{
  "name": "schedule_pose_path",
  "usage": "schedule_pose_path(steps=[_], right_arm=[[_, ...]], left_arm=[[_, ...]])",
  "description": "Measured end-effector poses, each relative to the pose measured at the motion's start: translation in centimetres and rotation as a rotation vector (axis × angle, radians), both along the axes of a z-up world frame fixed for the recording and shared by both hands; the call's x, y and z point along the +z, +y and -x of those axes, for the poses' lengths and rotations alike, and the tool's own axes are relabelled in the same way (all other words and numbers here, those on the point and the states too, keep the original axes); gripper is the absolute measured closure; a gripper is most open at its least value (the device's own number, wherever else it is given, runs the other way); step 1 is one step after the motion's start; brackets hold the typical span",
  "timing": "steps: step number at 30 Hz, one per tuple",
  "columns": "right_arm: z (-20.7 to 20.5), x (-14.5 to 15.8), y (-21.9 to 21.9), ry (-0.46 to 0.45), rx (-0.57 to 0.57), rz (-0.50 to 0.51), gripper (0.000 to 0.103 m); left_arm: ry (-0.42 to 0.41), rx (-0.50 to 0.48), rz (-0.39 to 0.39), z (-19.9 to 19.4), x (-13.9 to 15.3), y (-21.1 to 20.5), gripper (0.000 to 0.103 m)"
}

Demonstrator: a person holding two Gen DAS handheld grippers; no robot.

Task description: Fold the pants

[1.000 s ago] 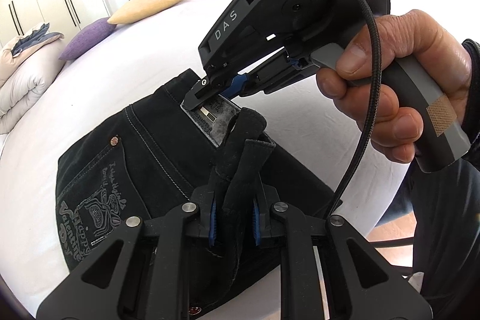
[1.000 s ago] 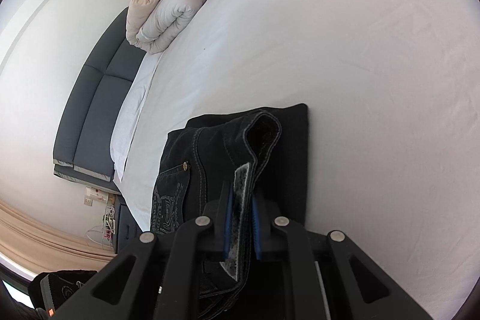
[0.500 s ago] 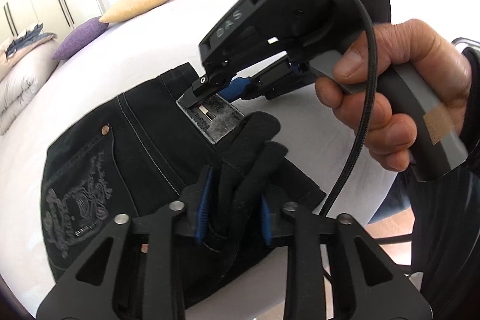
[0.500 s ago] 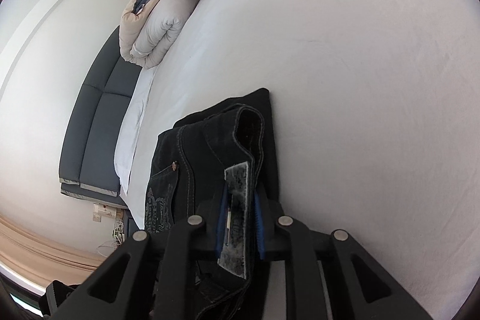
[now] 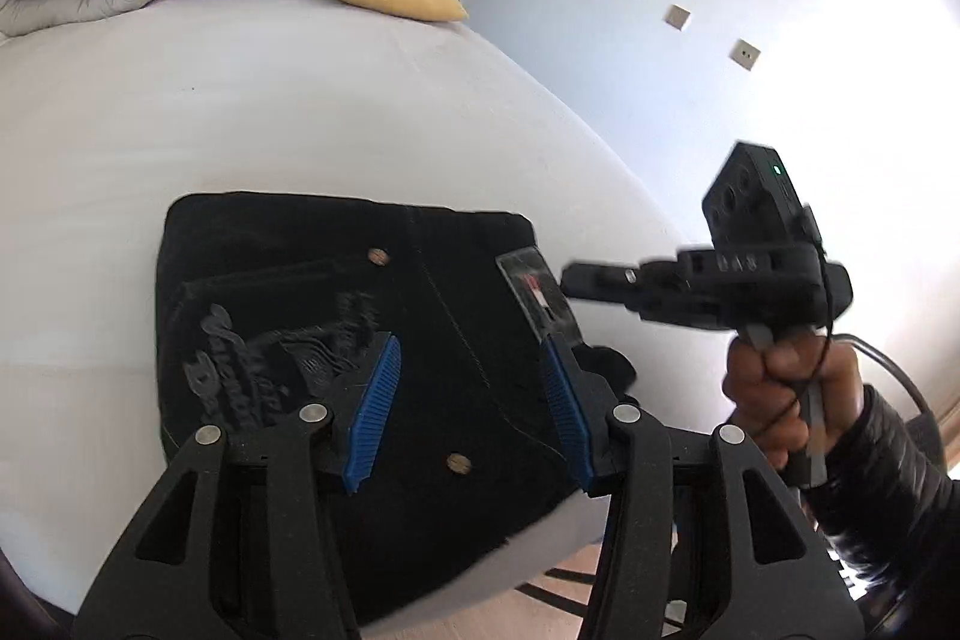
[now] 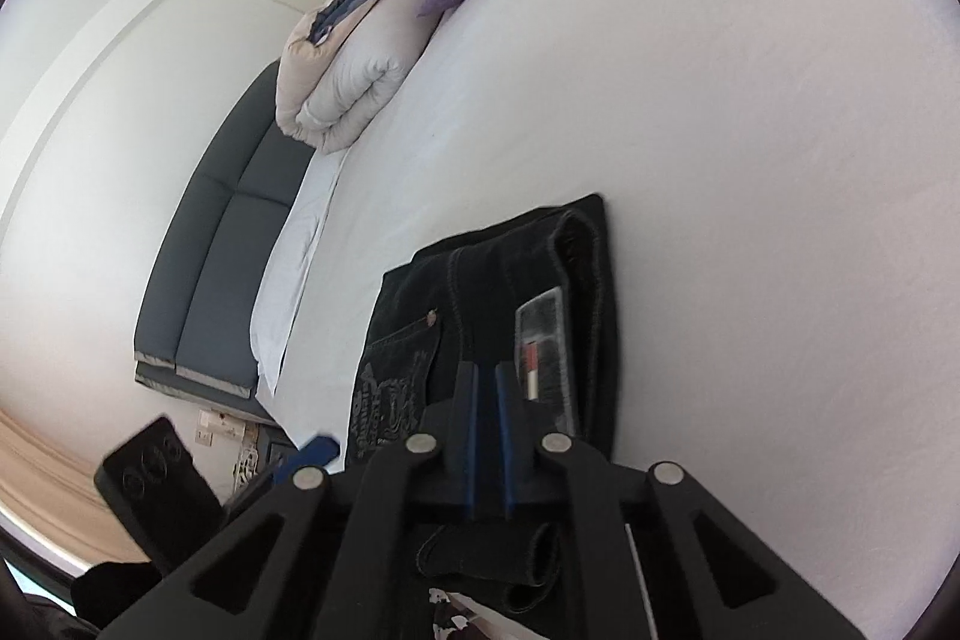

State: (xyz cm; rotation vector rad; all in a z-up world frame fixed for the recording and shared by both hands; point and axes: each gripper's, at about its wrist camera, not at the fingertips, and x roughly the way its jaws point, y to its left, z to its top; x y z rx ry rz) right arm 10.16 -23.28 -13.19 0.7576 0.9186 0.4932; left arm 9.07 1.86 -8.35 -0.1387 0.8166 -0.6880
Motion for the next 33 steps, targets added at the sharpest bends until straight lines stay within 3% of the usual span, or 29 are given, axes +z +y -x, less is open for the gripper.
schedule_pose_path(steps=[2, 3, 5, 7, 10, 13, 24, 33], right_arm=[[0.0, -1.1, 1.4, 0.037, 0.023, 0.026, 0.095], [0.1, -2.0, 1.7, 0.065, 0.023, 0.037, 0.096], [0.5, -3.9, 1.6, 0.108, 0.002, 0.036, 0.103], [1.0, -5.1, 0.9, 0.095, -0.012, -0.014, 0.103], [1.2, -5.7, 0.7, 0.081, -0.015, -0.027, 0.103], [1.0, -5.8, 0.9, 0.077, -0.022, -0.024, 0.103], [1.7, -5.7, 0.7, 0.058, -0.054, -0.035, 0.103], [4.9, -5.1, -0.2, 0.019, -0.068, 0.004, 0.103]], left_arm=[[0.022, 0.02, -0.016, -2.9, -0.7, 1.5, 0.06], [0.043, 0.03, -0.035, -4.4, -1.3, 2.0, 0.069], [0.081, 0.056, -0.075, -7.3, -2.4, 2.4, 0.074], [0.114, 0.095, -0.171, -9.6, -4.0, 2.7, 0.085], [0.13, 0.095, -0.246, -10.7, -5.8, 2.5, 0.087], [0.094, 0.087, -0.316, -9.7, -6.5, 2.3, 0.087], [0.053, 0.103, -0.344, -7.3, -7.9, 4.9, 0.087], [0.037, 0.115, -0.338, -7.3, -7.8, 6.0, 0.087]])
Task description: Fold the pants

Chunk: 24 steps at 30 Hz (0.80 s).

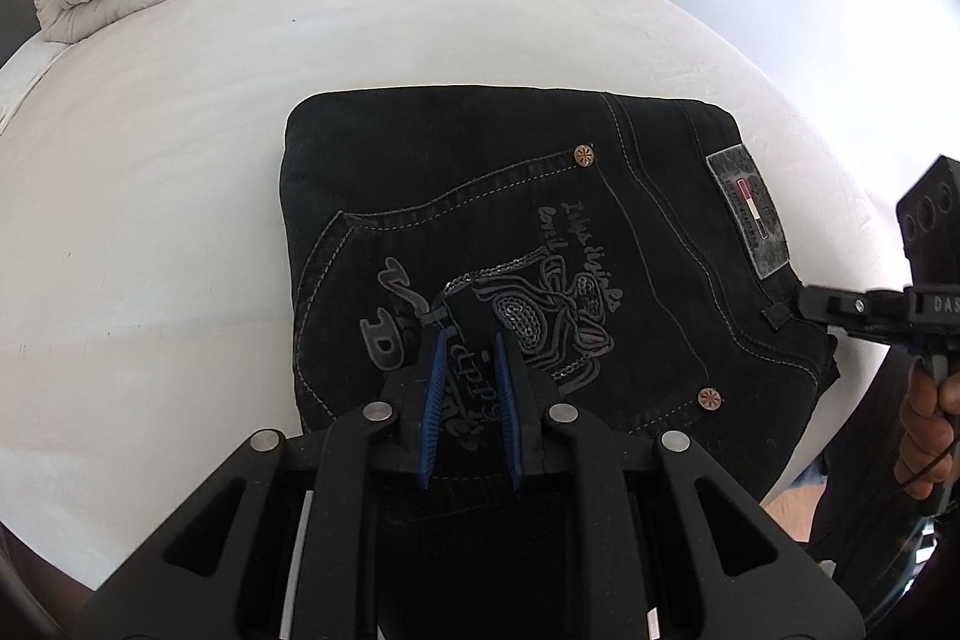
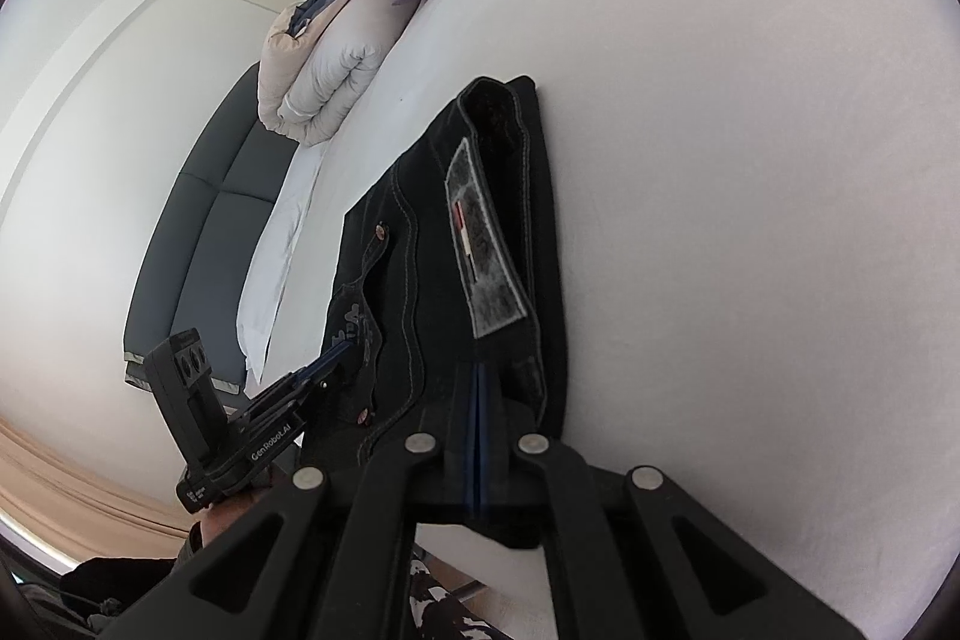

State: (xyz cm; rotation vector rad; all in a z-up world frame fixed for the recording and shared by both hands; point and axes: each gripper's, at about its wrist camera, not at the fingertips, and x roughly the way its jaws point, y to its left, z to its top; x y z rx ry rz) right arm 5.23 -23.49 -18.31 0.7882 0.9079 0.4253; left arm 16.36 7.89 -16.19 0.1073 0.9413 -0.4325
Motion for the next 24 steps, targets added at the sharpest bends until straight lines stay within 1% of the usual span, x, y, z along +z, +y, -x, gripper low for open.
schedule_pose_path(steps=[2, 3, 4, 5, 6, 8, 9, 11, 12, 14, 15, 16, 18, 19, 21, 24], right_arm=[[1.1, 0.2, -0.2, -0.013, 0.003, 0.028, 0.103], [1.5, 0.5, -0.3, -0.021, 0.003, 0.038, 0.103], [1.9, 0.8, -0.5, -0.024, 0.005, 0.05, 0.103], [2.4, 1.0, -0.7, -0.021, 0.001, 0.065, 0.095], [2.6, 1.5, -1.1, -0.014, -0.015, 0.093, 0.074], [3.1, 2.4, -2.0, -0.034, -0.049, 0.111, 0.047], [3.1, 2.9, -2.5, -0.054, -0.064, 0.106, 0.043], [2.5, 3.5, -3.3, -0.071, -0.083, 0.096, 0.041], [1.8, 3.6, -3.5, -0.066, -0.085, 0.095, 0.04], [0.3, 3.5, -3.6, -0.052, -0.085, 0.094, 0.04], [-0.4, 3.3, -3.6, -0.044, -0.081, 0.09, 0.04], [-1.3, 2.9, -3.6, -0.029, -0.079, 0.086, 0.04], [-3.0, 2.1, -3.3, 0.007, -0.066, 0.085, 0.04], [-4.1, 1.7, -3.0, 0.034, -0.06, 0.083, 0.04], [-5.4, 0.9, -2.4, 0.052, -0.036, 0.068, 0.04], [-6.9, 0.3, -1.9, 0.066, -0.027, 0.054, 0.04]], left_arm=[[-0.007, 0.003, 0.001, 1.7, 0.3, -1.4, 0.087], [-0.009, 0.006, 0.005, 1.9, 0.3, -1.4, 0.087], [-0.01, 0.013, 0.014, 3.5, 1.1, -2.0, 0.087], [-0.007, 0.02, 0.032, 3.8, 1.3, -1.7, 0.087], [-0.006, 0.028, 0.058, 4.2, 1.7, -1.2, 0.087], [-0.013, 0.039, 0.118, 5.5, 2.8, -0.1, 0.087], [-0.023, 0.045, 0.147, 6.1, 3.4, 0.6, 0.086], [-0.028, 0.077, 0.175, 6.6, 4.1, 2.0, 0.086], [-0.013, 0.097, 0.201, 6.3, 4.1, 3.0, 0.085], [0.016, 0.13, 0.241, 5.5, 3.8, 4.3, 0.079], [0.033, 0.155, 0.252, 4.9, 3.6, 5.0, 0.068], [0.046, 0.171, 0.263, 4.3, 3.5, 5.6, 0.044], [0.064, 0.183, 0.33, 3.3, 3.7, 6.6, 0.023], [0.083, 0.183, 0.365, 2.6, 3.5, 7.1, 0.023], [0.13, 0.185, 0.389, 1.8, 3.0, 7.2, 0.023], [0.215, 0.151, 0.434, 0.4, 1.7, 6.5, 0.023]])
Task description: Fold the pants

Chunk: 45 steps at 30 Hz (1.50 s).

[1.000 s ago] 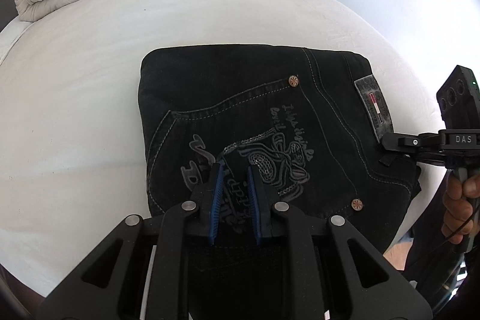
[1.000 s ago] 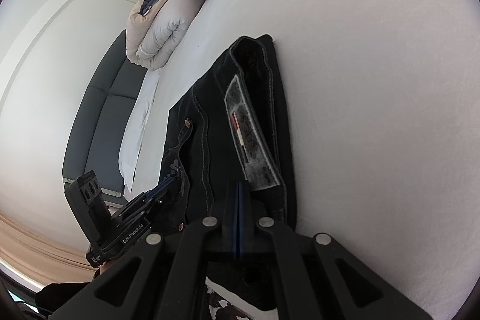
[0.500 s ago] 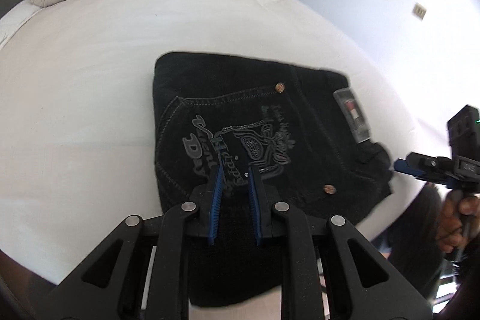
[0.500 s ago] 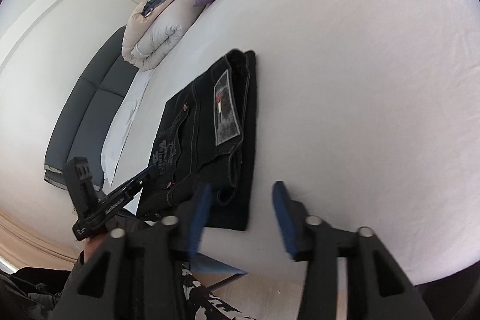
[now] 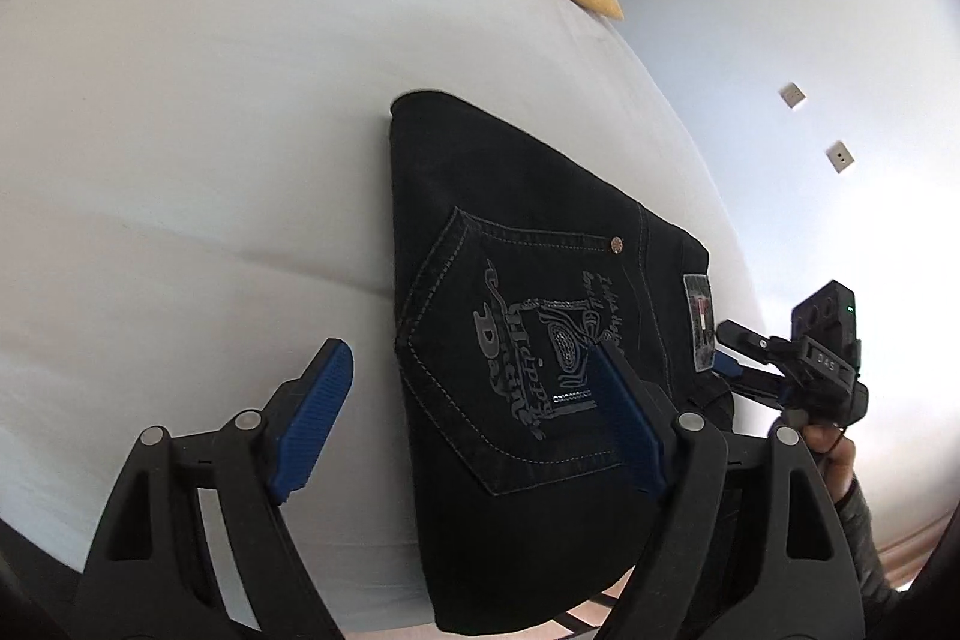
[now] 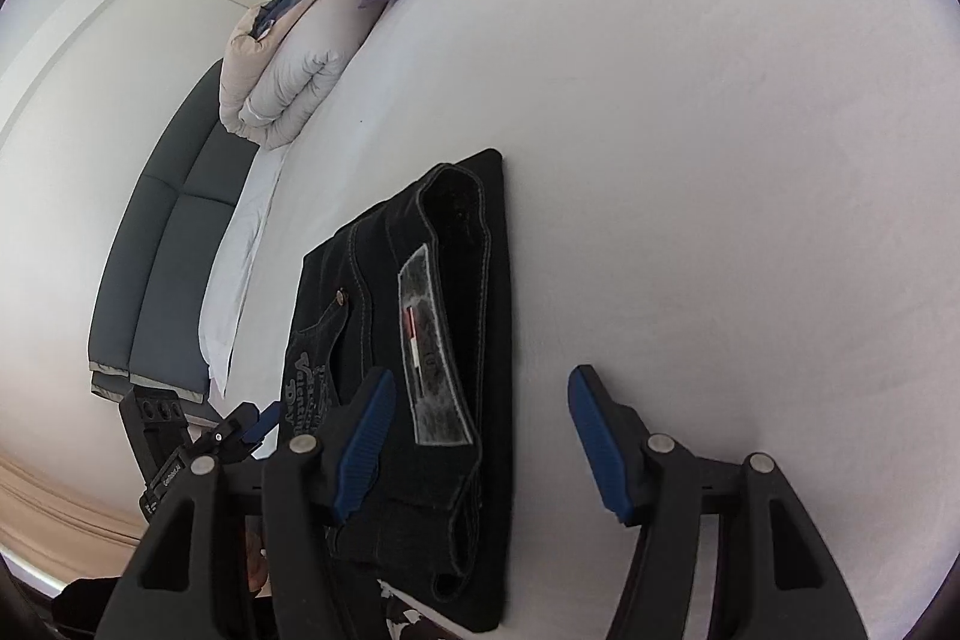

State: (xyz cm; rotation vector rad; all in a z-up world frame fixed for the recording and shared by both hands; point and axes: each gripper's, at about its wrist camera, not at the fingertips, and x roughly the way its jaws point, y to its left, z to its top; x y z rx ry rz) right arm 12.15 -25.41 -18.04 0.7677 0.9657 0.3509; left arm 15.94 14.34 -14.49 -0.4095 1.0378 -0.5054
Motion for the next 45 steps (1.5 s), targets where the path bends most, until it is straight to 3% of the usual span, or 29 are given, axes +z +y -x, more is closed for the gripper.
schedule_pose_path(steps=[5, 8, 9, 10, 13, 18, 24, 28, 31, 36, 41, 43, 45], right_arm=[[-2.1, -0.4, 1.2, 0.024, 0.036, -0.023, 0.04], [-3.0, -0.8, 1.9, 0.042, 0.047, -0.005, 0.054], [-3.2, -0.9, 2.1, 0.048, 0.046, 0.003, 0.066], [-3.3, -1.0, 2.3, 0.052, 0.048, 0.013, 0.068], [-3.0, -0.3, 3.0, 0.025, 0.055, 0.069, 0.076], [-2.1, 2.3, 3.9, -0.05, 0.077, 0.135, 0.085], [-2.7, 6.5, 3.6, -0.145, 0.09, 0.142, 0.086], [-5.1, 8.4, 1.5, -0.181, 0.064, 0.145, 0.086], [-7.8, 9.0, -0.5, -0.185, 0.049, 0.144, 0.086], [-11.8, 6.9, -4.1, -0.145, 0.015, 0.131, 0.086], [-14.1, 3.2, -5.5, -0.076, 0.015, 0.173, 0.085], [-14.3, 1.9, -6.2, -0.065, 0.019, 0.15, 0.082], [-14.2, 1.1, -6.5, -0.06, 0.012, 0.153, 0.067]], left_arm=[[0.084, -0.051, 0.024, -1.6, -1.8, -1.9, 0.023], [0.098, -0.096, 0.008, -2.5, -1.8, -3.1, 0.024], [0.103, -0.109, -0.012, -2.8, -1.9, -3.5, 0.031], [0.101, -0.116, -0.042, -3.0, -1.8, -4.0, 0.046], [0.098, -0.111, -0.081, -3.3, -1.6, -4.5, 0.068], [0.055, -0.108, -0.09, -3.0, -0.1, -5.0, 0.085], [-0.058, -0.124, -0.084, -4.5, 5.1, -6.2, 0.086], [-0.128, -0.152, -0.108, -8.0, 7.8, -8.2, 0.087], [-0.133, -0.167, -0.105, -11.6, 8.3, -9.3, 0.086], [-0.108, -0.183, -0.122, -16.6, 6.2, -11.4, 0.086], [-0.062, -0.172, -0.162, -19.4, 2.1, -12.6, 0.086], [-0.053, -0.168, -0.157, -19.8, 0.7, -12.6, 0.084], [-0.056, -0.162, -0.164, -19.7, -0.2, -12.6, 0.076]])
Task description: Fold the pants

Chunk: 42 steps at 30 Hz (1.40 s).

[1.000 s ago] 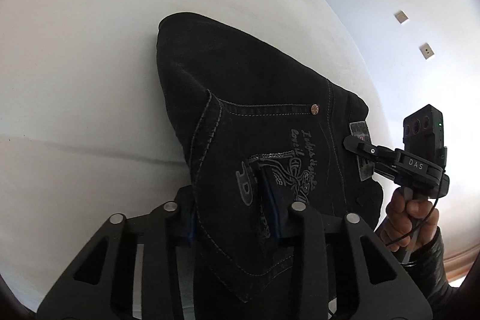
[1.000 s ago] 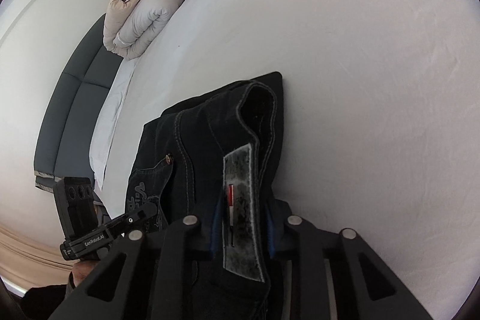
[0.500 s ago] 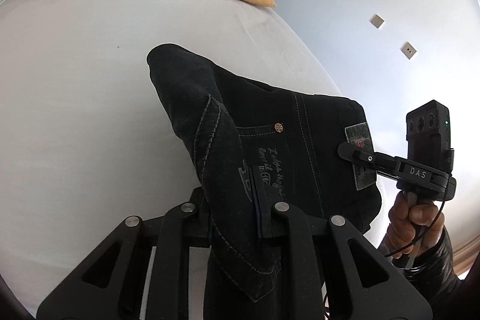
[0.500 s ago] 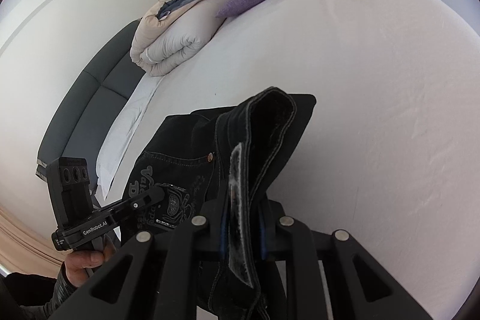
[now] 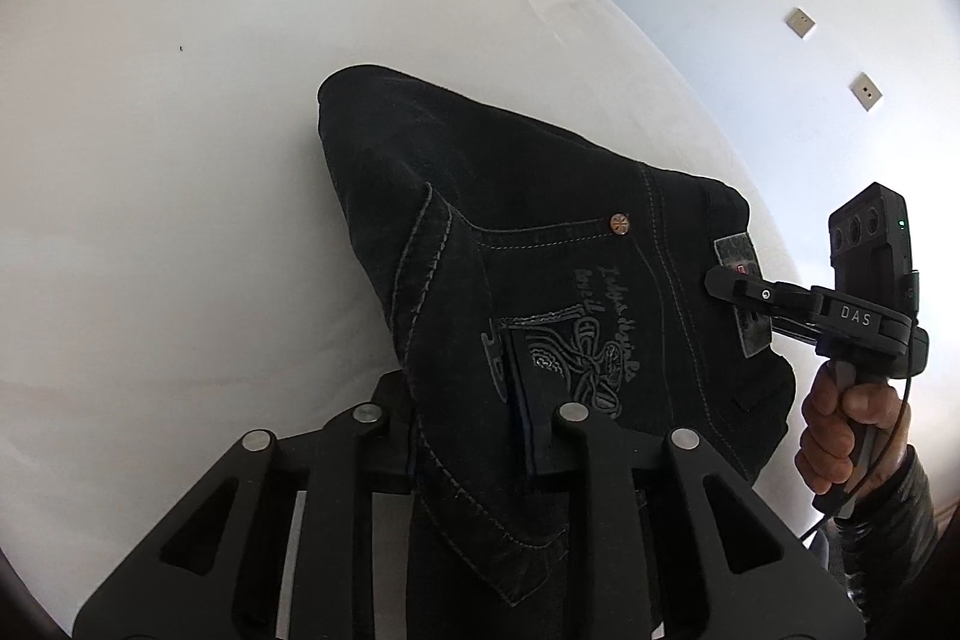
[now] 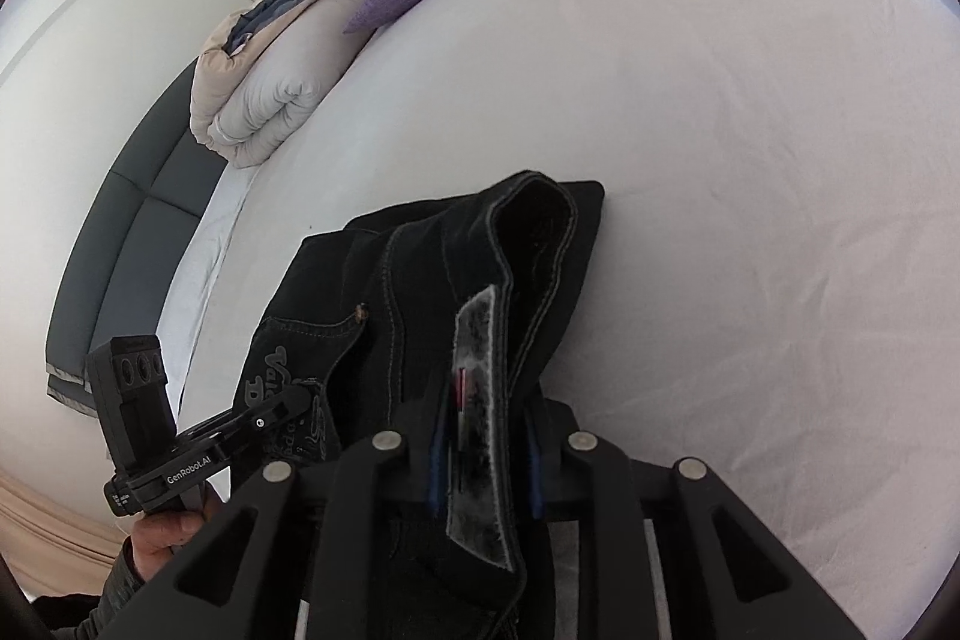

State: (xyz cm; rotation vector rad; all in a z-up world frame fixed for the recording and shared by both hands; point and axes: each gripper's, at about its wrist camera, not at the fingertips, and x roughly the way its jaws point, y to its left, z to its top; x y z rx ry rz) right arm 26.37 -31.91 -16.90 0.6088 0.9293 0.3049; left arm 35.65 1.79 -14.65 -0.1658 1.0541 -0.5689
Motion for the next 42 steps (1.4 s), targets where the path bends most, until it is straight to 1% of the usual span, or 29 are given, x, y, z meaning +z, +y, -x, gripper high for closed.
schedule_pose_path(steps=[2, 4, 5, 7, 8, 11, 14, 15, 18, 19, 20, 21, 22, 23, 24, 25, 26, 27, 28, 29, 30, 31, 32, 34, 36, 37, 40, 42], right_arm=[[0.2, -0.5, -0.3, -0.015, -0.005, -0.023, 0.062], [0.7, -0.5, -0.7, -0.028, -0.016, -0.047, 0.06], [0.8, -0.2, -0.6, -0.032, -0.022, -0.048, 0.057], [1.4, 0.1, -1.1, -0.039, -0.043, -0.05, 0.052], [2.0, 0.3, -1.3, -0.043, -0.057, -0.05, 0.049], [3.9, 1.4, -1.6, -0.064, -0.112, -0.016, 0.042], [6.6, 2.9, -1.1, -0.099, -0.154, 0.035, 0.042], [7.6, 3.5, -0.9, -0.114, -0.17, 0.051, 0.04], [11.0, 5.5, 0.3, -0.176, -0.212, 0.124, 0.035], [12.2, 6.5, 1.1, -0.204, -0.223, 0.161, 0.035], [13.3, 7.3, 1.6, -0.227, -0.233, 0.19, 0.034], [14.5, 8.2, 2.3, -0.256, -0.249, 0.226, 0.034], [15.6, 9.1, 3.0, -0.288, -0.266, 0.263, 0.034], [16.8, 10.2, 3.7, -0.323, -0.283, 0.297, 0.03], [17.8, 11.2, 4.3, -0.358, -0.299, 0.323, 0.025], [19.1, 12.5, 5.0, -0.406, -0.324, 0.353, 0.022], [20.2, 13.5, 5.5, -0.445, -0.346, 0.376, 0.015], [21.2, 14.6, 5.8, -0.485, -0.372, 0.396, 0.008], [22.5, 15.9, 6.2, -0.535, -0.409, 0.413, 0.004], [23.7, 16.8, 6.3, -0.577, -0.44, 0.419, 0.0], [24.7, 17.8, 6.3, -0.611, -0.465, 0.426, 0.0], [25.9, 19.0, 6.4, -0.649, -0.486, 0.434, 0.0], [26.7, 19.9, 6.5, -0.676, -0.497, 0.441, 0.0], [28.6, 22.0, 6.6, -0.731, -0.521, 0.458, 0.0], [30.5, 23.8, 6.6, -0.784, -0.551, 0.471, 0.0], [31.8, 24.9, 6.8, -0.825, -0.57, 0.481, 0.0], [35.1, 27.3, 7.5, -0.93, -0.601, 0.528, 0.0], [36.0, 28.3, 8.1, -0.959, -0.597, 0.579, 0.0]], left_arm=[[-0.004, 0.011, -0.02, 0.0, -0.6, 0.0, 0.068], [-0.023, 0.013, -0.026, 0.2, -0.7, -0.4, 0.063], [-0.033, 0.014, -0.034, 0.3, -0.7, -0.5, 0.062], [-0.055, 0.015, -0.057, 0.9, -0.6, -0.4, 0.054], [-0.069, 0.014, -0.072, 1.5, -0.5, -0.3, 0.053], [-0.11, 0.027, -0.098, 3.1, 0.1, 0.0, 0.051], [-0.183, 0.06, -0.118, 6.1, 1.6, 0.6, 0.045], [-0.216, 0.068, -0.122, 7.2, 2.3, 0.8, 0.041], [-0.35, 0.102, -0.165, 11.4, 5.1, 1.0, 0.033], [-0.414, 0.116, -0.184, 13.0, 6.4, 1.1, 0.028], [-0.475, 0.13, -0.196, 14.3, 7.7, 0.8, 0.025], [-0.546, 0.148, -0.205, 15.9, 9.3, 0.4, 0.017], [-0.625, 0.171, -0.212, 17.7, 11.0, 0.2, 0.005], [-0.697, 0.195, -0.217, 19.3, 12.4, 0.7, 0.0], [-0.772, 0.216, -0.218, 21.0, 13.8, 0.8, 0.0], [-0.854, 0.232, -0.225, 22.9, 15.1, 0.9, 0.0], [-0.921, 0.245, -0.243, 24.5, 16.2, 1.1, 0.0], [-0.978, 0.264, -0.275, 26.0, 17.2, 0.8, 0.0], [-1.026, 0.287, -0.308, 27.3, 18.2, 0.5, 0.0], [-1.054, 0.312, -0.328, 28.4, 18.9, 0.5, 0.0], [-1.062, 0.35, -0.358, 29.6, 19.7, 0.4, 0.0], [-1.046, 0.37, -0.372, 30.2, 20.2, 0.8, 0.0], [-1.024, 0.38, -0.367, 30.6, 20.7, 1.0, 0.0], [-0.979, 0.395, -0.31, 31.3, 21.8, 1.8, 0.0], [-0.952, 0.447, -0.265, 32.1, 22.7, 2.8, 0.0], [-0.933, 0.468, -0.247, 32.3, 23.1, 3.2, 0.0], [-0.87, 0.468, -0.231, 32.5, 23.5, 3.7, 0.0], [-0.839, 0.472, -0.249, 32.5, 23.0, 3.8, 0.0]])
